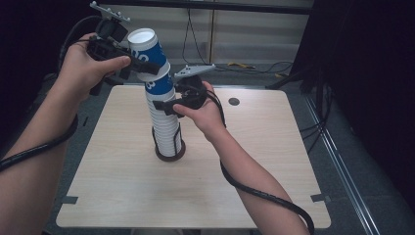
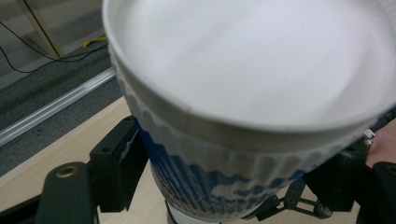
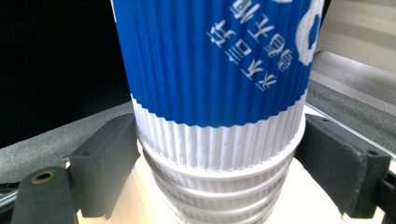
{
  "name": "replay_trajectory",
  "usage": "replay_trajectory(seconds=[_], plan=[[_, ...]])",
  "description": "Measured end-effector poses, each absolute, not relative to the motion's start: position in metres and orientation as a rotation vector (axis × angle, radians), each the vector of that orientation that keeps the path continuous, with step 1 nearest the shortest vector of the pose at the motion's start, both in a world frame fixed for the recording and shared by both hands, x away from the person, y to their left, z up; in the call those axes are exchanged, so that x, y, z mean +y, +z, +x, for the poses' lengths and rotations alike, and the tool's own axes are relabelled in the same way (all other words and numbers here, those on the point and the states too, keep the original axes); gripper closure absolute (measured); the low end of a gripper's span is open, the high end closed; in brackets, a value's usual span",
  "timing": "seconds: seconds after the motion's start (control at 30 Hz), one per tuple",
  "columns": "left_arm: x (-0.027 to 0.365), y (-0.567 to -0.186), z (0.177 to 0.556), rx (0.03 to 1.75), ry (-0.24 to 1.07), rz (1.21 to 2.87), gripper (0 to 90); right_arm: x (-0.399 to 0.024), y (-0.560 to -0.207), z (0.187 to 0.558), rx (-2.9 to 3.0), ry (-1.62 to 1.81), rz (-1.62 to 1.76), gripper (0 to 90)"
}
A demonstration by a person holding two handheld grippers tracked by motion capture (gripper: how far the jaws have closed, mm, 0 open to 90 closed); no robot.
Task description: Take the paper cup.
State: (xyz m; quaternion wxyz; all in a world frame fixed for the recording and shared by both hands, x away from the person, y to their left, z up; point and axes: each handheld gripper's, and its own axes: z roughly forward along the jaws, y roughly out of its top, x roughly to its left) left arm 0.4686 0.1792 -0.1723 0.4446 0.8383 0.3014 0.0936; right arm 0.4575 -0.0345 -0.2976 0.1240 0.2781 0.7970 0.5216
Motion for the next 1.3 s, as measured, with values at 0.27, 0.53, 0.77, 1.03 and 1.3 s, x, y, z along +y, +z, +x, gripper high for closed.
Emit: replay_trajectory(seconds=[0.27, 0.53, 0.77, 1.03, 1.3], plan=[[0.183, -0.166, 0.464, 0.735, 0.236, 2.060, 23.0, -0.035, -0.297, 0.456, 2.325, 1.518, 0.807, 13.4], [0.190, -0.158, 0.461, 0.740, 0.245, 2.046, 23.0, -0.035, -0.297, 0.457, 2.326, 1.514, 0.807, 13.5], [0.204, -0.160, 0.457, 0.742, 0.231, 2.034, 22.9, -0.036, -0.298, 0.457, 2.327, 1.515, 0.804, 13.6], [0.222, -0.171, 0.452, 0.757, 0.214, 2.001, 22.9, -0.036, -0.298, 0.456, 2.329, 1.514, 0.804, 13.9], [0.243, -0.175, 0.445, 0.770, 0.214, 1.983, 22.9, -0.036, -0.298, 0.455, 2.327, 1.511, 0.801, 14.2]])
